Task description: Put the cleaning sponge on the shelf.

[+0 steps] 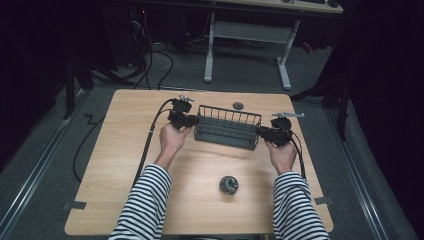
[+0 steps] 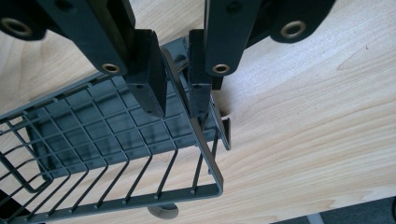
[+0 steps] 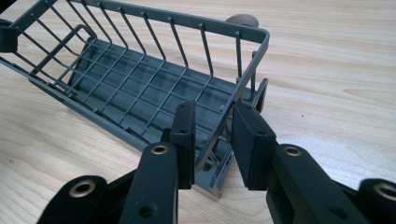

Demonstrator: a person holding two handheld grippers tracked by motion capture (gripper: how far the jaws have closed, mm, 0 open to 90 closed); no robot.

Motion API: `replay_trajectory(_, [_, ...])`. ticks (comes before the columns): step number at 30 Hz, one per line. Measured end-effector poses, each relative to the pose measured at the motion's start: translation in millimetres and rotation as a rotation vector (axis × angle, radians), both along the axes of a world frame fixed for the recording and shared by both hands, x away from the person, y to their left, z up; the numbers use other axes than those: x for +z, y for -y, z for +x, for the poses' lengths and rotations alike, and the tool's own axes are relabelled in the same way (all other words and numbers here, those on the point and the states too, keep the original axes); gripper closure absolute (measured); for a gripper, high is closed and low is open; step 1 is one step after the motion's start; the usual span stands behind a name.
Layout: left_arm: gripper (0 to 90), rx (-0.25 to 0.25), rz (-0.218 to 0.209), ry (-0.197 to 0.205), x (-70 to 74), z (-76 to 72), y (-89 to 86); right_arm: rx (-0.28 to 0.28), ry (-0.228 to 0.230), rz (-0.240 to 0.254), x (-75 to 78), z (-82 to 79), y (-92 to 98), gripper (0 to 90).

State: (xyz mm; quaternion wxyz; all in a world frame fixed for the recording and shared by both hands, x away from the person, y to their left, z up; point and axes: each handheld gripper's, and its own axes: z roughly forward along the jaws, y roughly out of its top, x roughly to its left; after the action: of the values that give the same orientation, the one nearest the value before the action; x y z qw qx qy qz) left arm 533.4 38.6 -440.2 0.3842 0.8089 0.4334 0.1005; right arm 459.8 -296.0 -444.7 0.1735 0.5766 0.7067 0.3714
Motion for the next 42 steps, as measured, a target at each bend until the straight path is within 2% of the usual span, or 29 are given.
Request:
replay_trajectory(9, [78.1,0.002,-0.013,-0.022,0.7,-3.6,-2.5,0.001,-0.005,0.000,0.2,-1.1,-1.2,71.6])
replay_trajectory(16, [78.0,0.001,-0.008,-0.029,1.5,-5.7,-2.0,0.003,-0.017,0.001,0.6,-0.7,-0.8,71.4])
replay_trajectory(24, [78.9,-0.005,-0.001,-0.036,2.3,-6.2,-5.6,0.018,-0.023,-0.009,1.7,-10.2,-5.6,70.1])
replay_trajectory(30, [78.3,-0.017,-0.007,-0.038,2.1,-12.1,-8.7,0.026,-0.028,-0.001,1.9,-14.6,-5.1,69.9])
replay_trajectory(42, [77.6,-0.022,-0.009,-0.037,1.8,-28.8,-22.5,0.058,-0.036,-0.026,3.4,-23.7,-15.7,68.5])
